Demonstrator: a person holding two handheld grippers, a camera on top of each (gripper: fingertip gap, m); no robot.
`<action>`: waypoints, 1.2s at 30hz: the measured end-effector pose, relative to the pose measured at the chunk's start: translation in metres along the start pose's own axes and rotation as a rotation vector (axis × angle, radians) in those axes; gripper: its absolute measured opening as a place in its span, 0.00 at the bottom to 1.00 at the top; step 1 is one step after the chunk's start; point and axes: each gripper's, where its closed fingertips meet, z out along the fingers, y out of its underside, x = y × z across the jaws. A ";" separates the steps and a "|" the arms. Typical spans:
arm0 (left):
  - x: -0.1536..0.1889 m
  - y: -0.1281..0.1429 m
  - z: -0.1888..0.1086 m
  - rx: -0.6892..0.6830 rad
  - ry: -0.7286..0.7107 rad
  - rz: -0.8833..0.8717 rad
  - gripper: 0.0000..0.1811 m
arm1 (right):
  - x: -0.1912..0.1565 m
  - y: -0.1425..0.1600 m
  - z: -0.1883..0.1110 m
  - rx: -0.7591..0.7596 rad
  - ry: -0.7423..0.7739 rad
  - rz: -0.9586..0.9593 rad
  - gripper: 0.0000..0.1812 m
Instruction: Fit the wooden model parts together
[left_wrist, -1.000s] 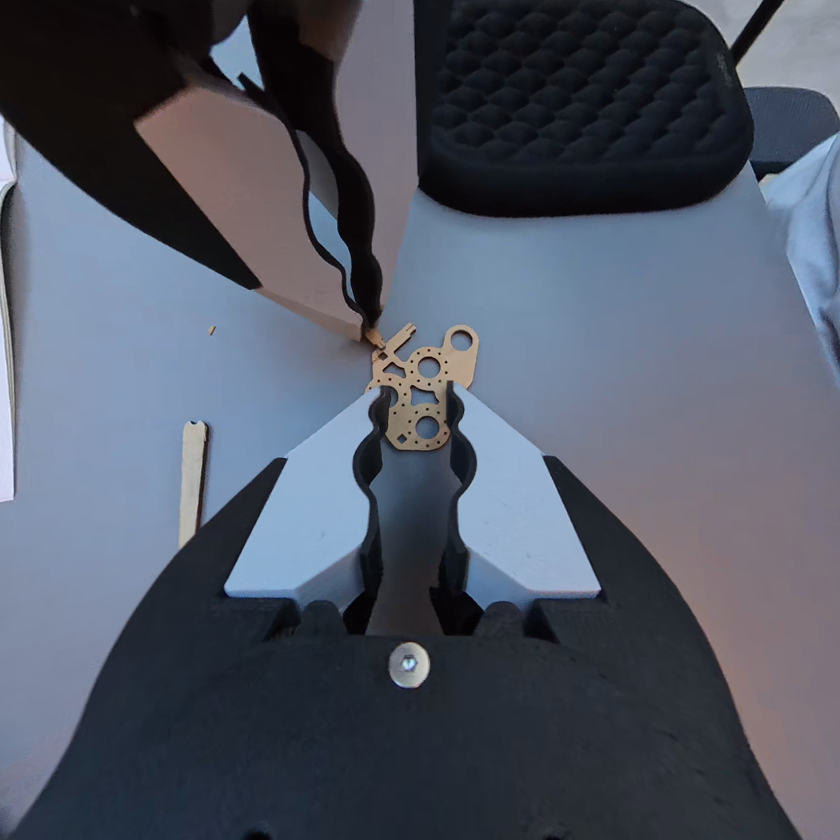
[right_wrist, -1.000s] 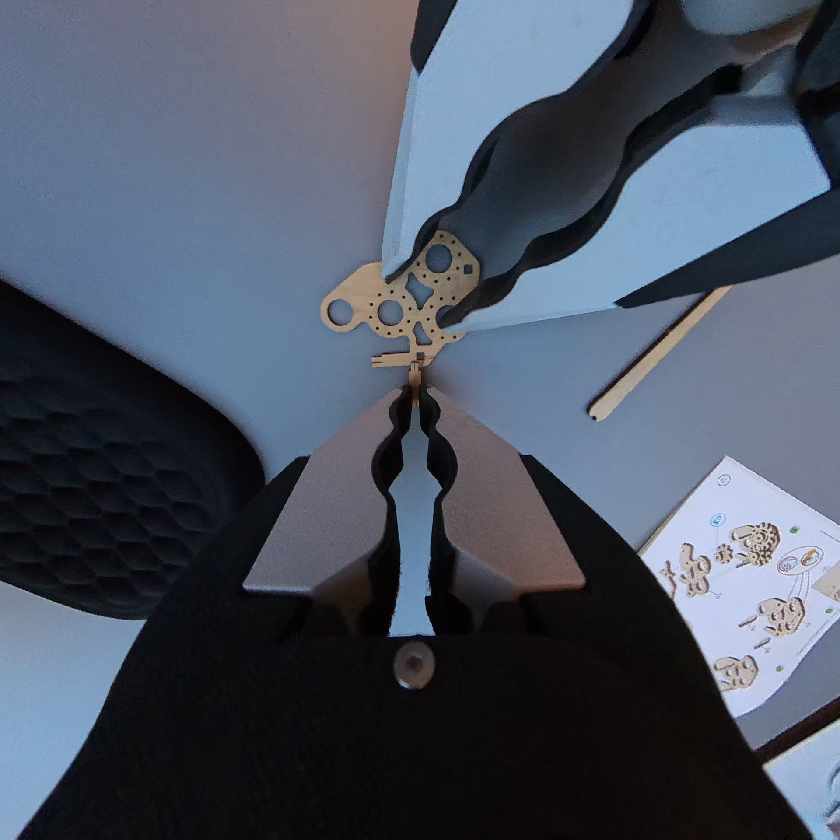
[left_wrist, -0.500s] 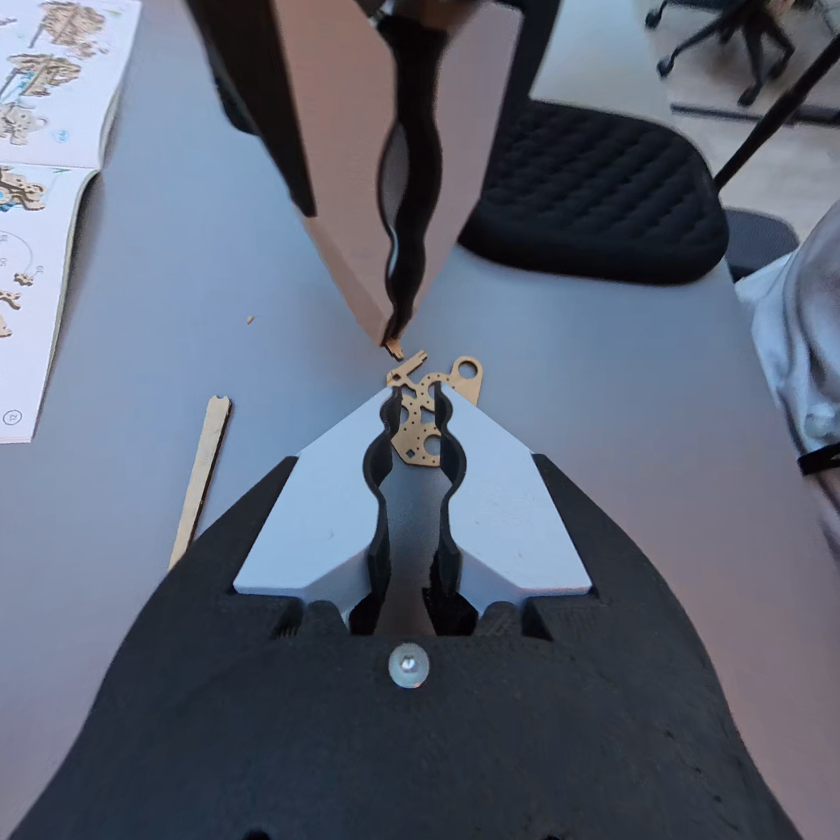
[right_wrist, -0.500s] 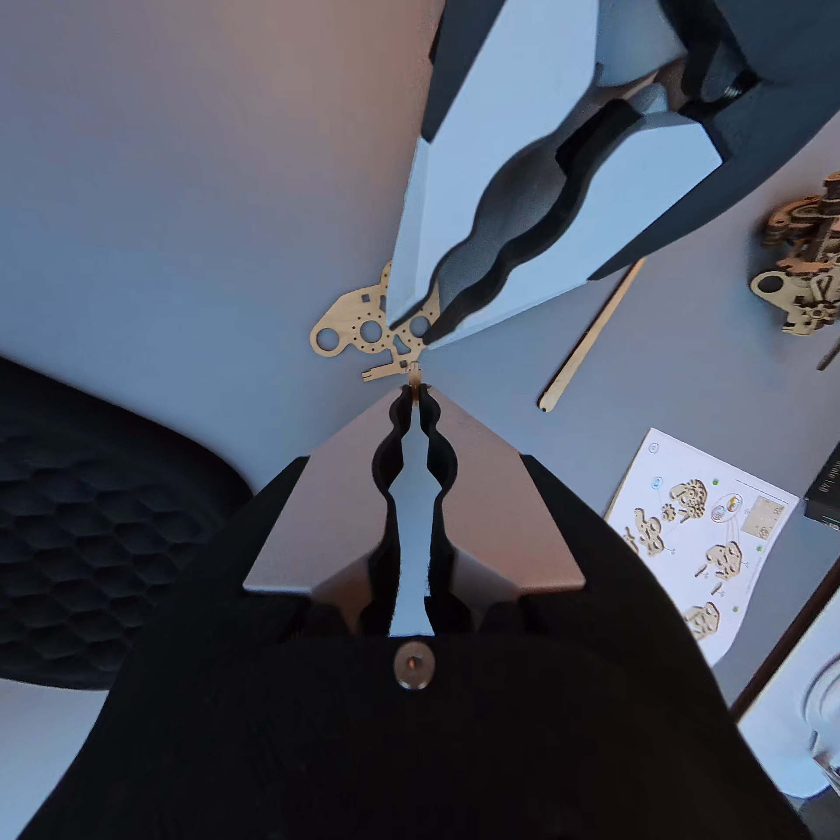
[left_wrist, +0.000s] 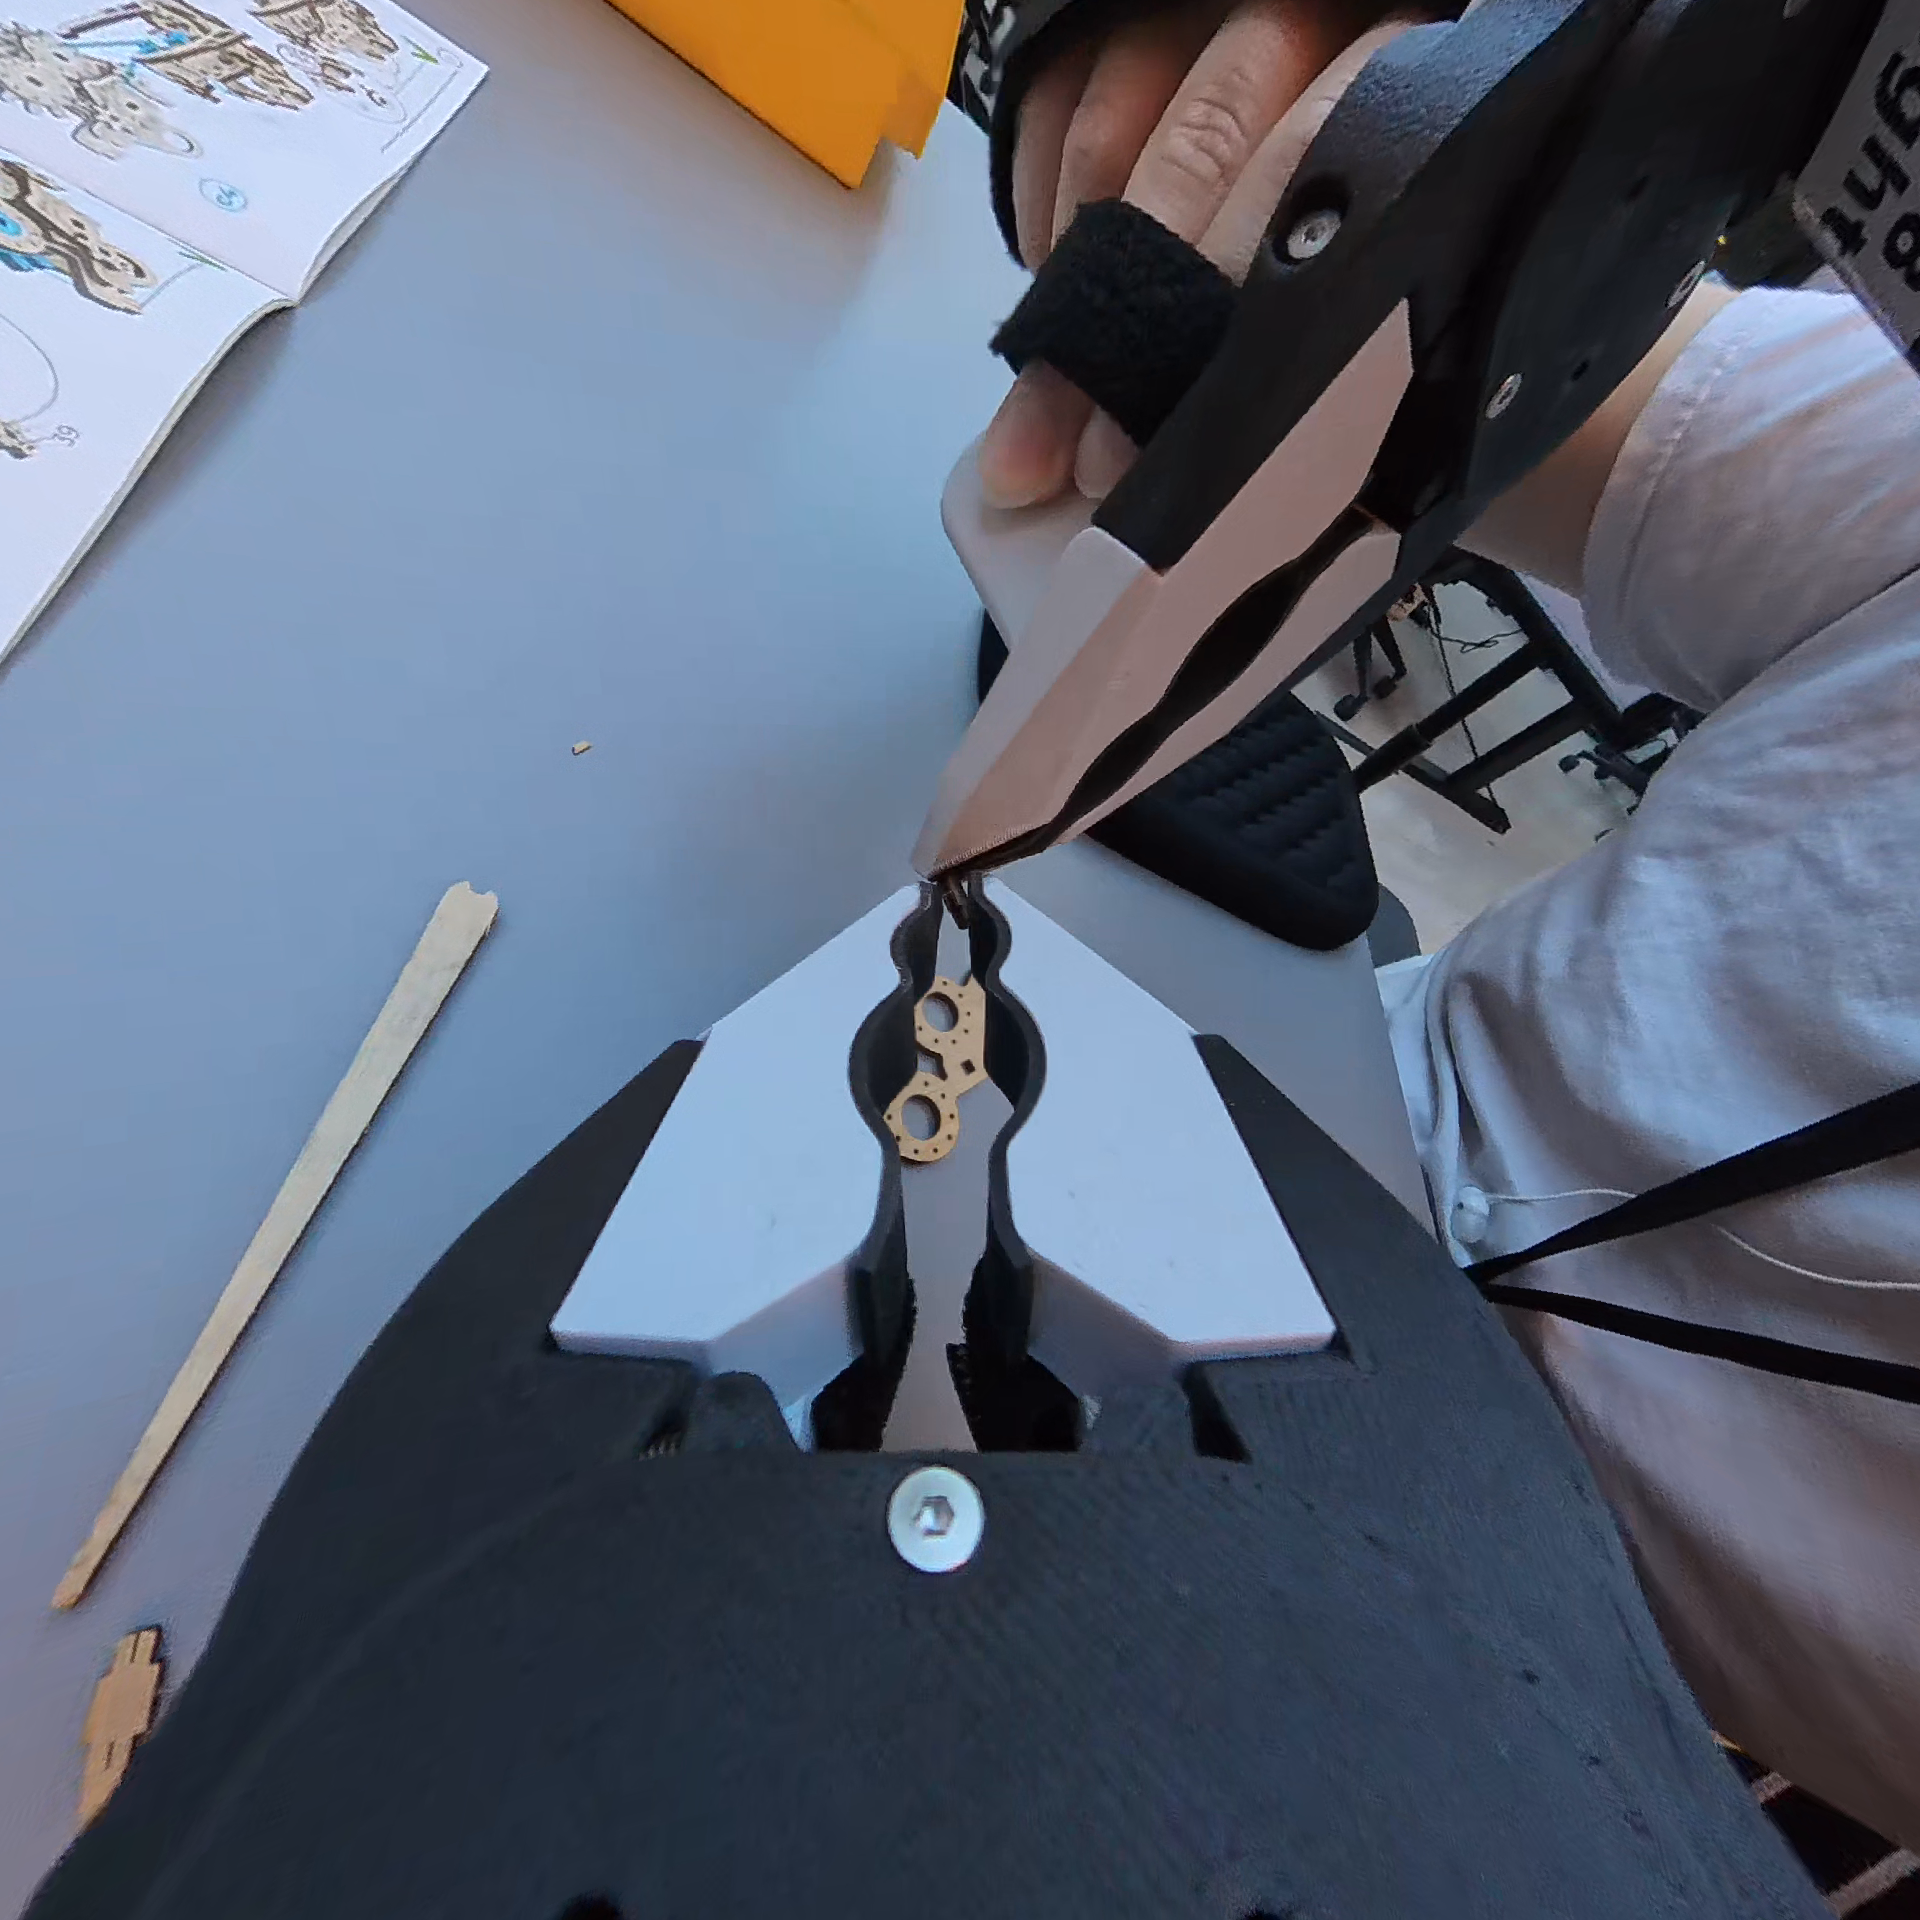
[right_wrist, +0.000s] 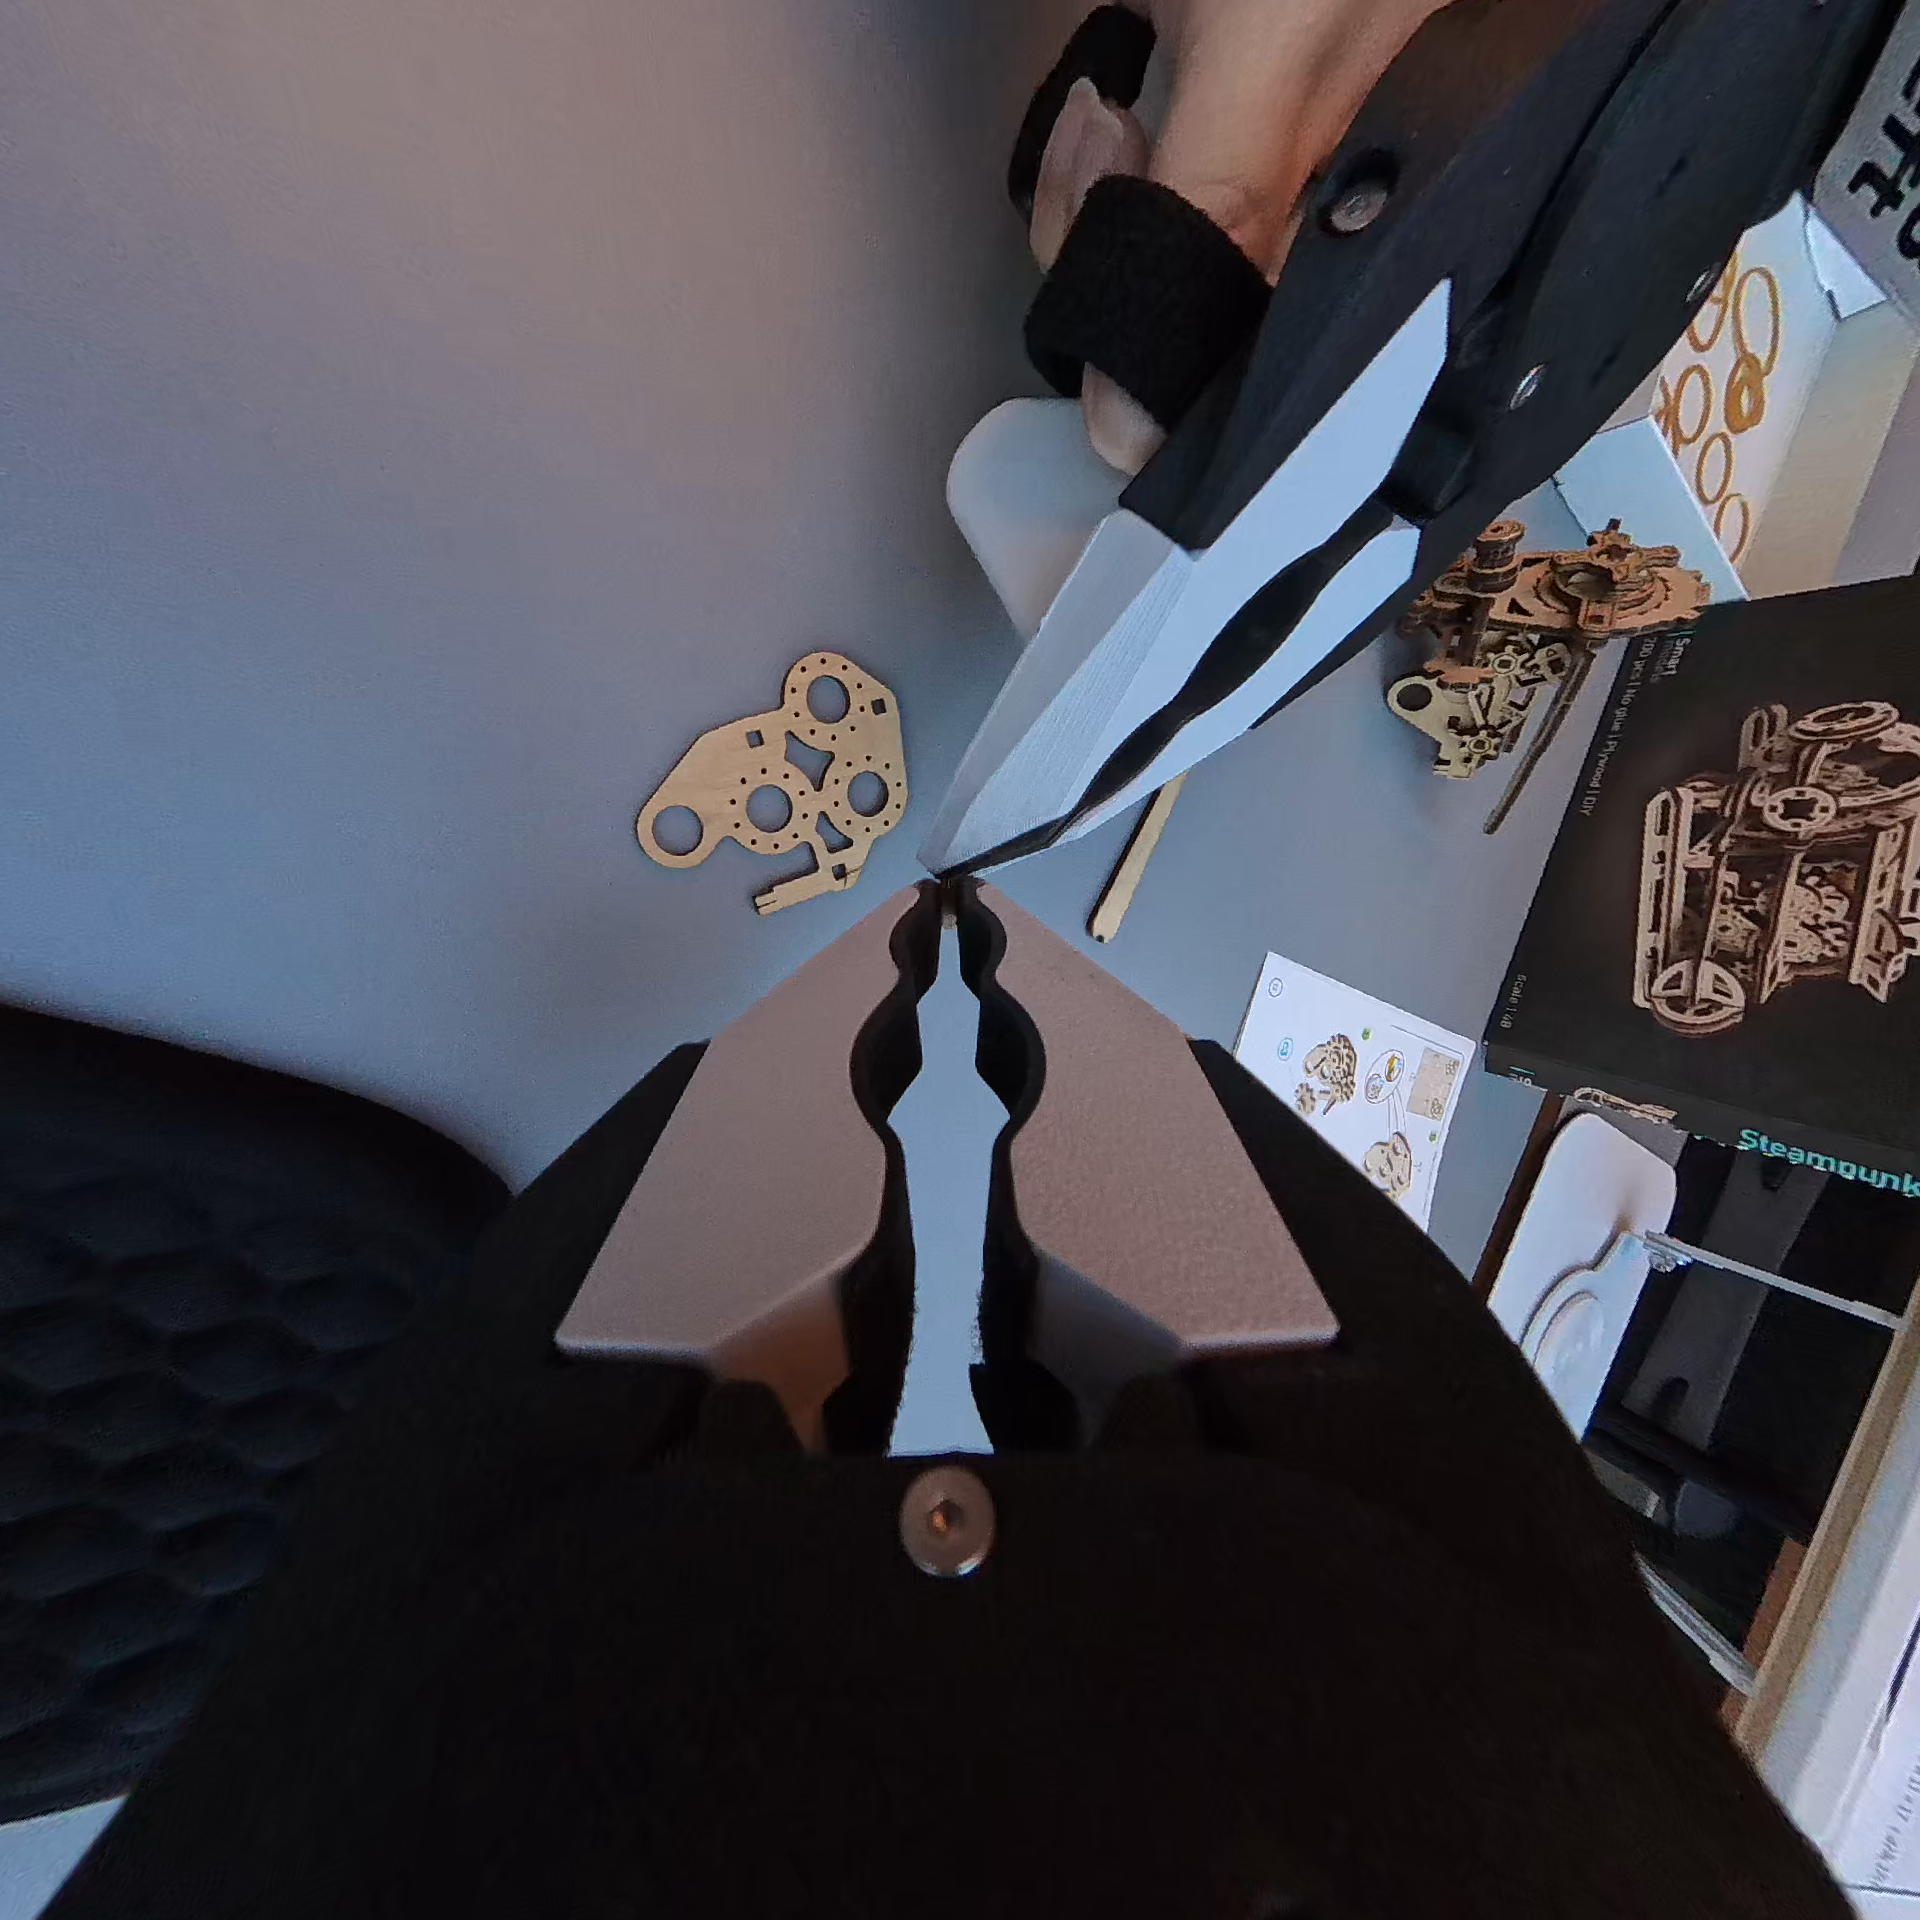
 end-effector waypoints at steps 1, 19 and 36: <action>0.001 0.000 -0.001 -0.002 0.012 0.004 0.02 | -0.001 -0.002 -0.001 0.016 0.007 -0.002 0.01; 0.051 -0.007 -0.012 0.083 0.366 0.092 0.00 | -0.011 -0.043 -0.047 0.686 -0.040 0.097 0.04; 0.052 -0.004 -0.011 0.070 0.407 0.071 0.00 | -0.014 -0.040 -0.043 0.652 -0.019 0.047 0.01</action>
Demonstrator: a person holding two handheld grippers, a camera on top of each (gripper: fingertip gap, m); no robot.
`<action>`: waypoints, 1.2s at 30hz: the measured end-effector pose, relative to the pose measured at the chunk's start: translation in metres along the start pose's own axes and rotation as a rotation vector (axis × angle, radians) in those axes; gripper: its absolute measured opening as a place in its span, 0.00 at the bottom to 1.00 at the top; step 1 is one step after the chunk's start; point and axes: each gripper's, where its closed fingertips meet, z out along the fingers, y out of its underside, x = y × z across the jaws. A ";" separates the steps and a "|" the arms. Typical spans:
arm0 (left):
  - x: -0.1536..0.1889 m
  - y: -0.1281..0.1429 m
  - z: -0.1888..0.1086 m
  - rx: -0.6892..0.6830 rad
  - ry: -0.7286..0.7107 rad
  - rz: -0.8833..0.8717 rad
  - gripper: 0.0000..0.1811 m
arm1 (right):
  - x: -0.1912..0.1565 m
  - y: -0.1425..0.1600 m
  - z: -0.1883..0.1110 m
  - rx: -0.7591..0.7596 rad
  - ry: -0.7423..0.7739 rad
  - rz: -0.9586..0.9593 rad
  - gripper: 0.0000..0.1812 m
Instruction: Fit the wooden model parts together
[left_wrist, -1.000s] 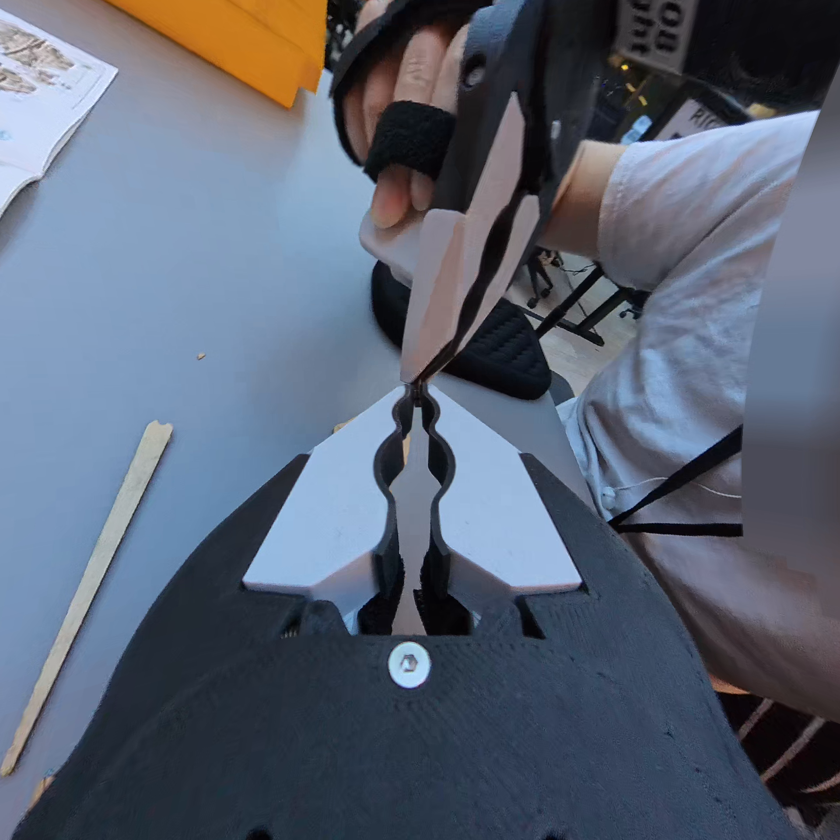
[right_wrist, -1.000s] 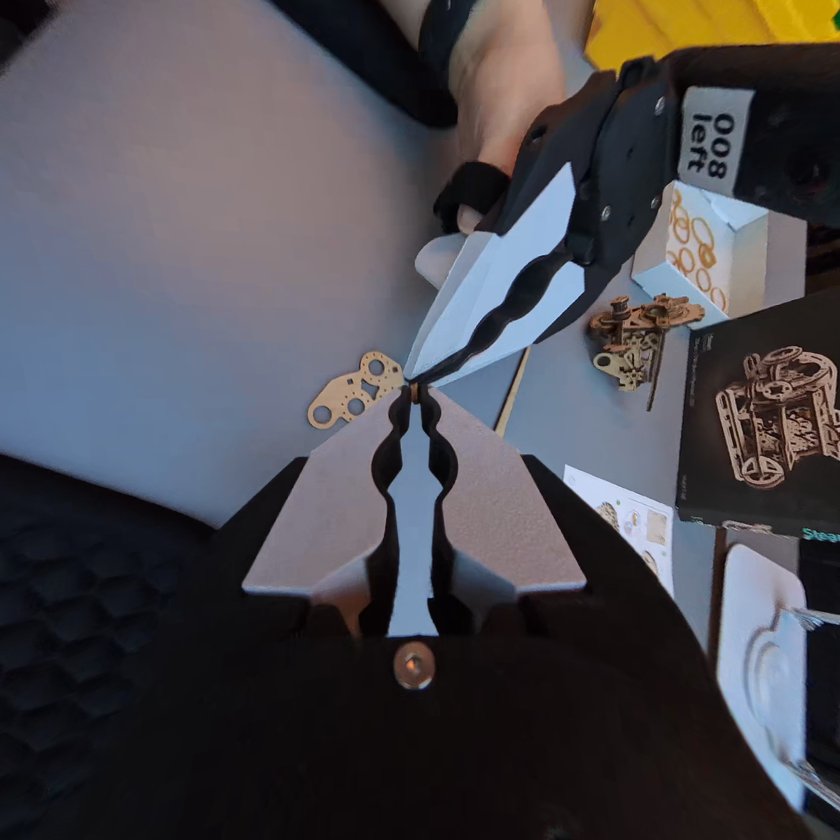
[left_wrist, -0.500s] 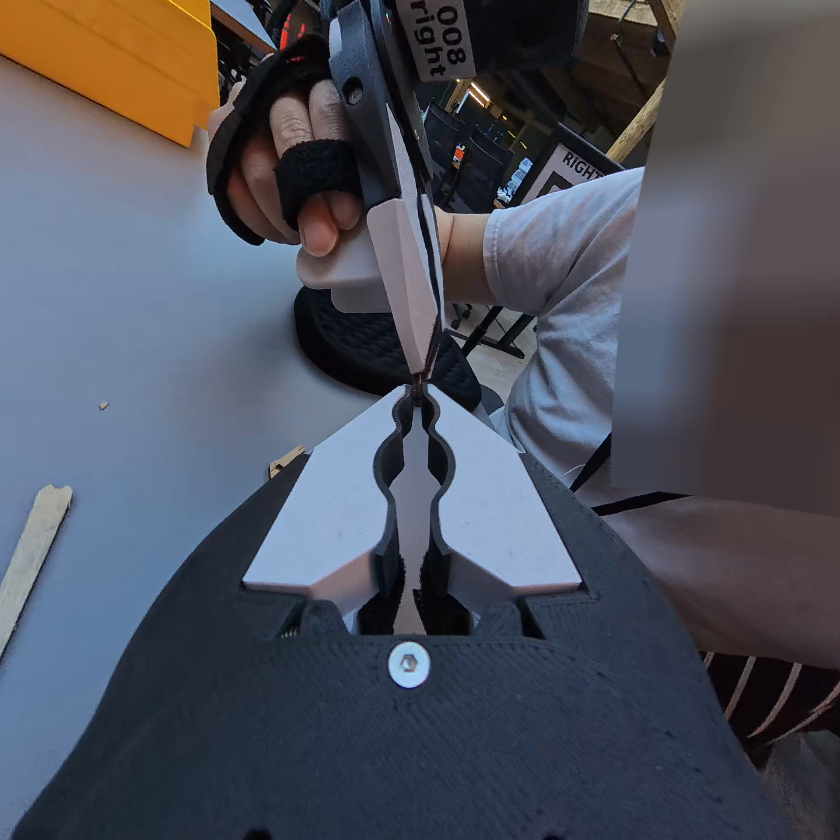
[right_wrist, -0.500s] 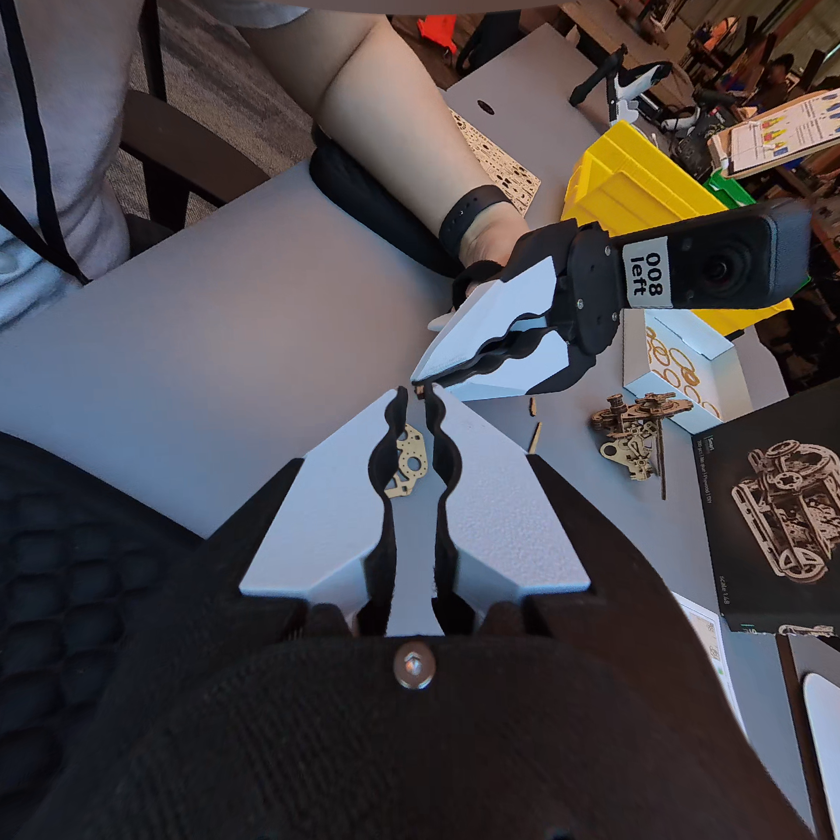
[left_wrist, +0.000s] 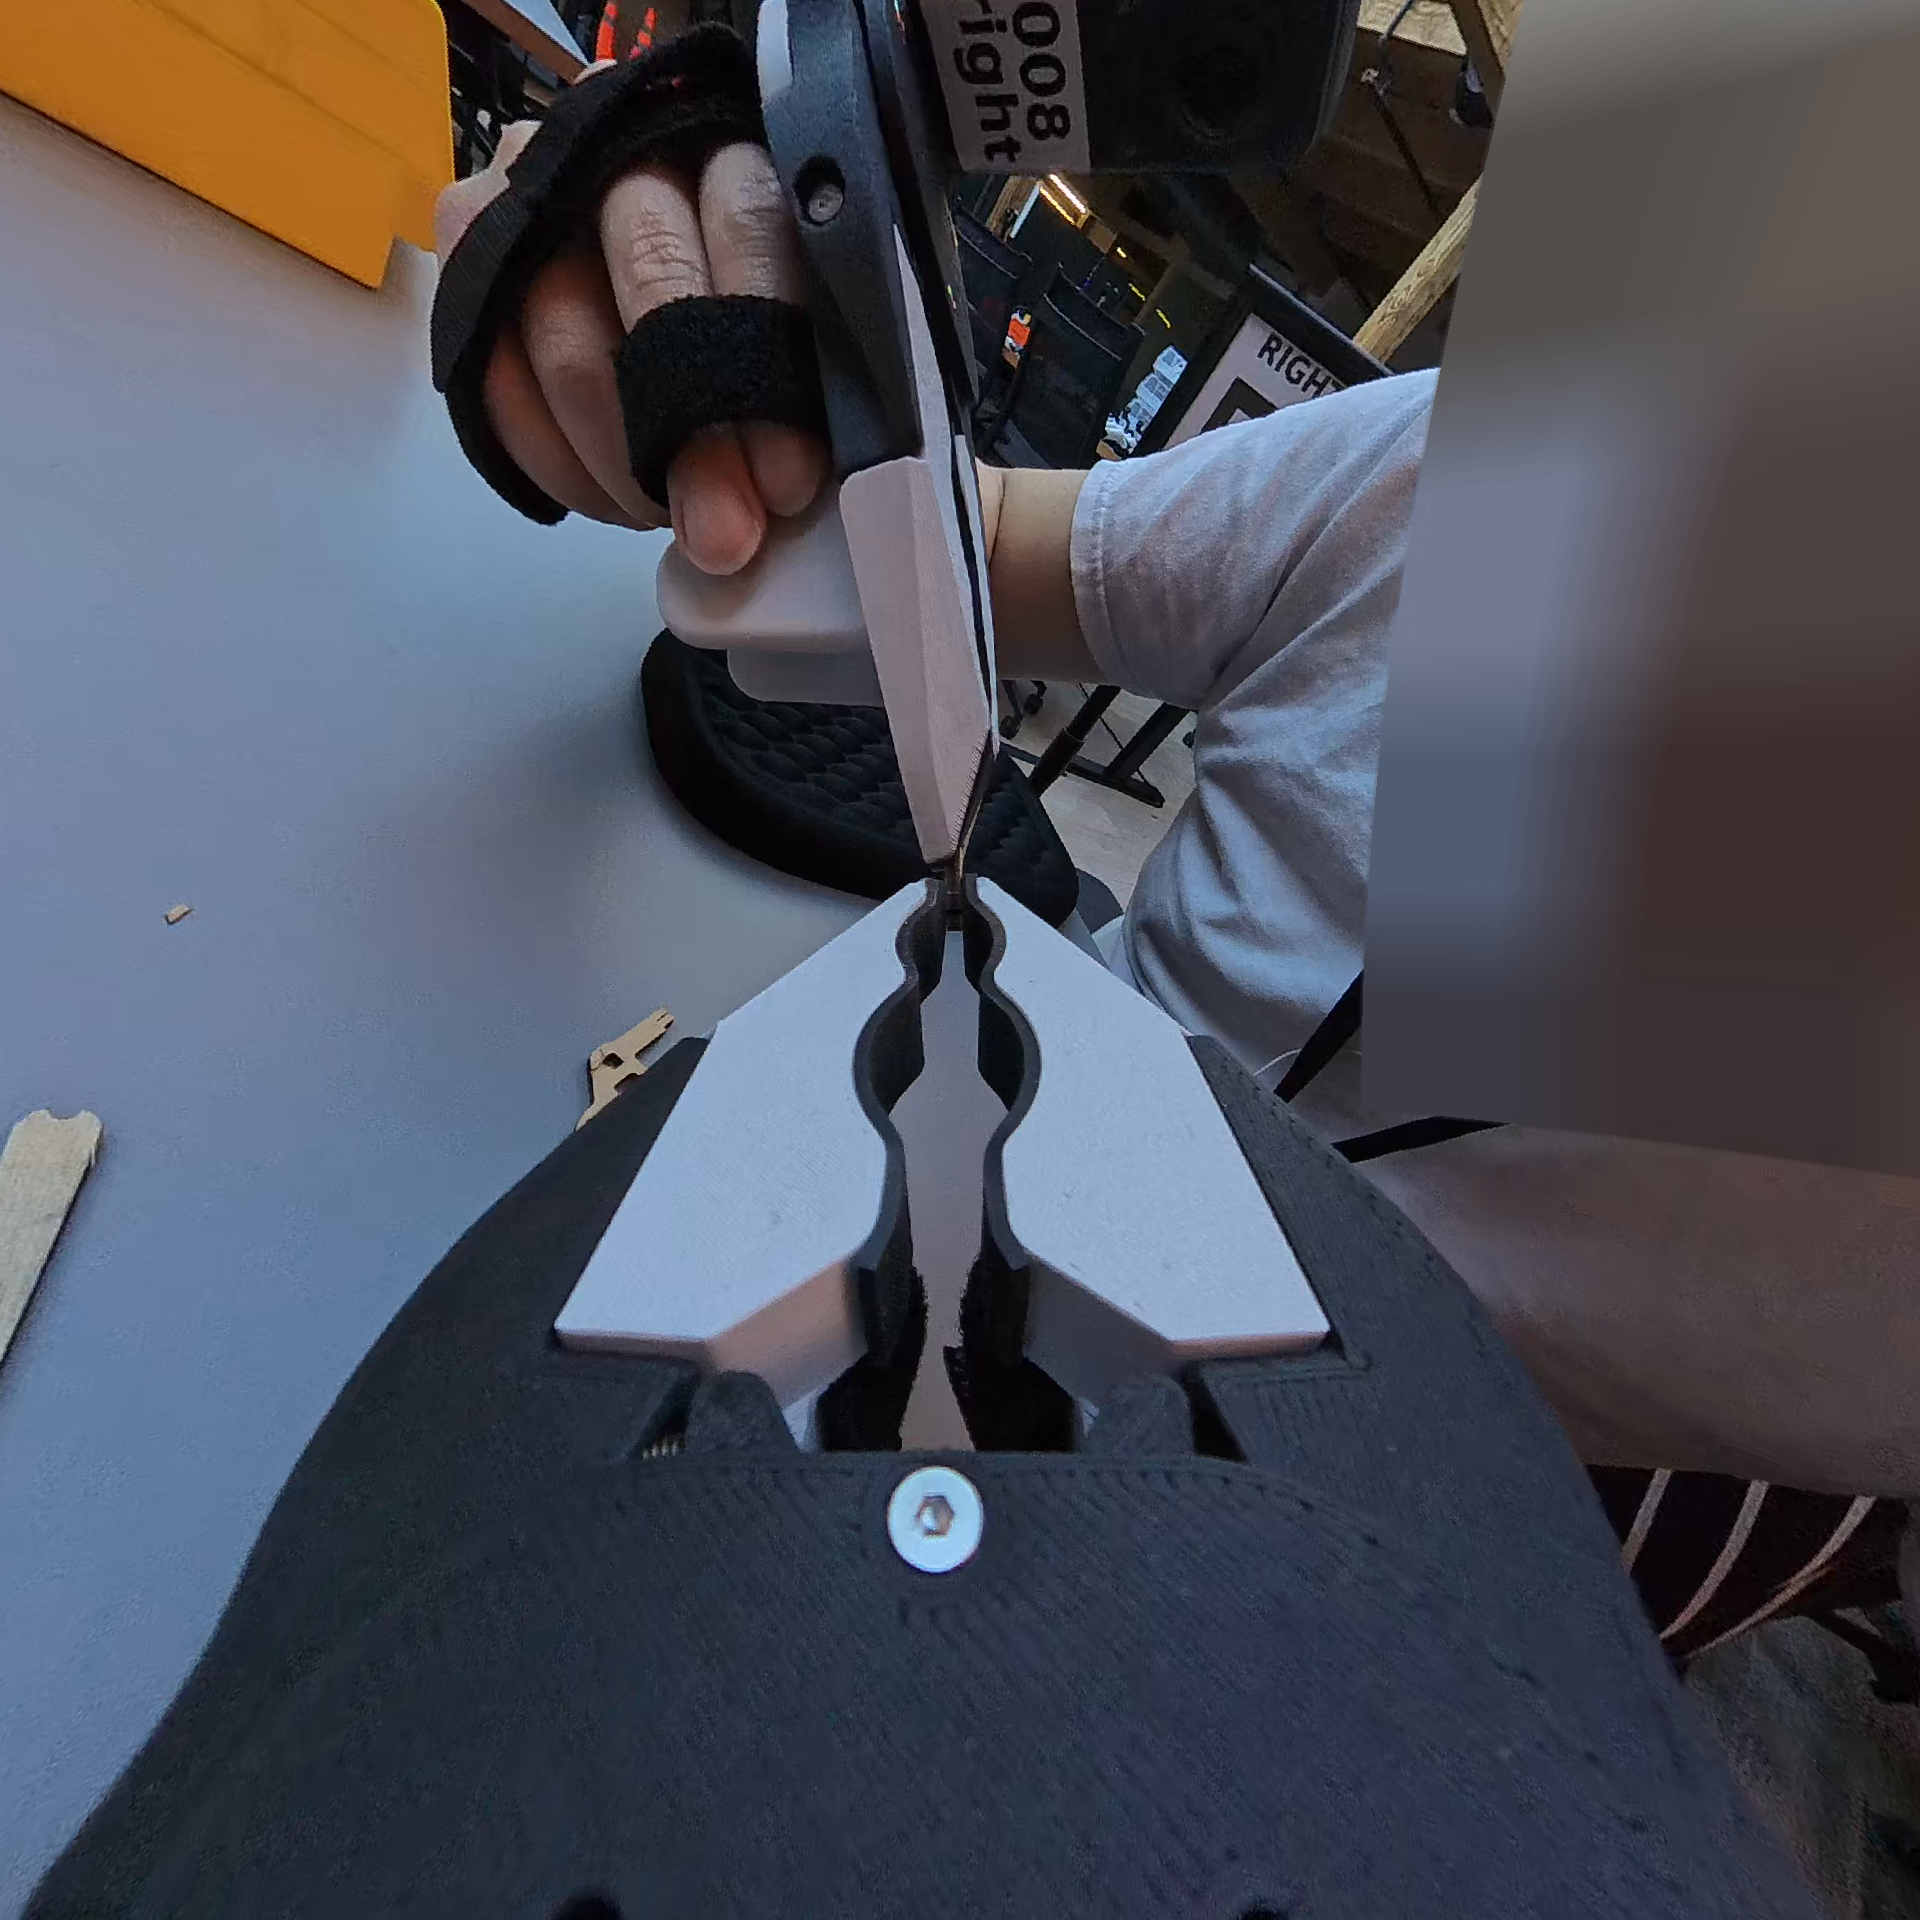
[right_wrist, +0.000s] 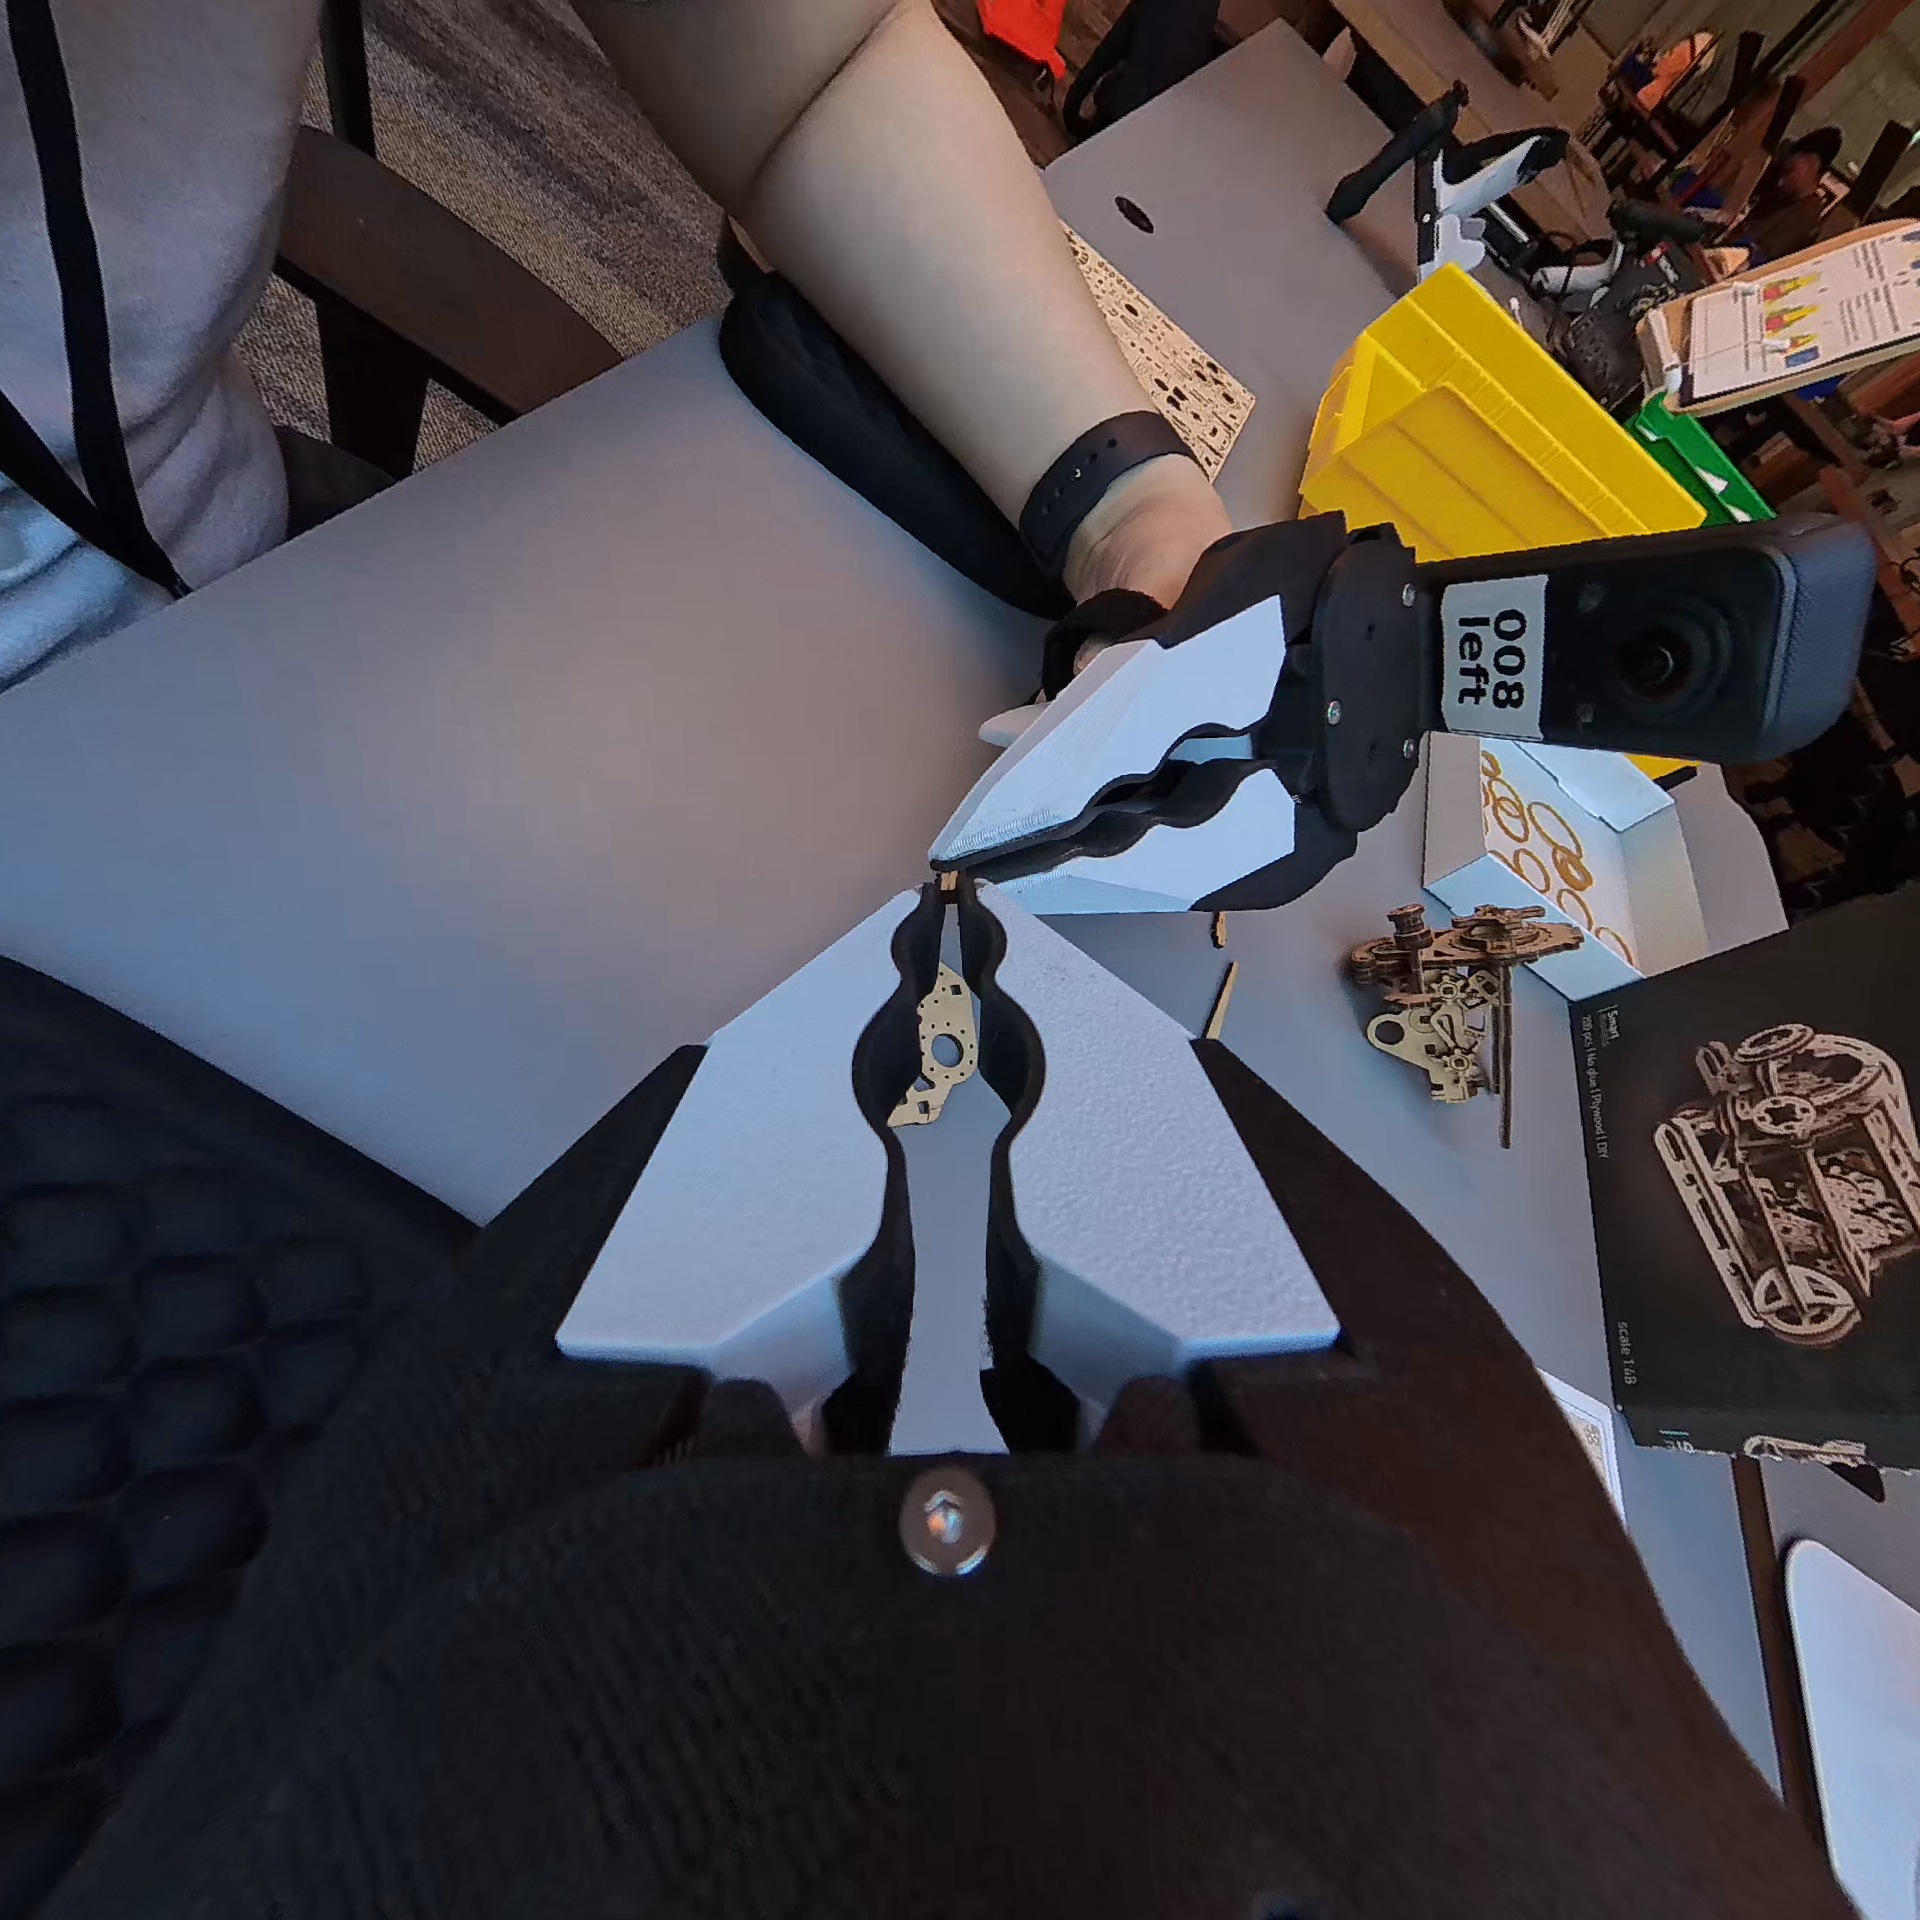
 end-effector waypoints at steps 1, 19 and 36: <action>0.000 0.000 0.000 -0.002 -0.001 -0.002 0.01 | 0.000 0.001 0.000 -0.004 -0.002 0.003 0.01; 0.000 0.002 0.001 -0.007 0.015 -0.028 0.00 | -0.002 0.000 0.005 0.002 0.004 -0.012 0.01; -0.047 0.042 -0.030 -0.388 -0.476 0.334 0.02 | -0.001 0.068 0.009 -0.407 -0.105 0.221 0.01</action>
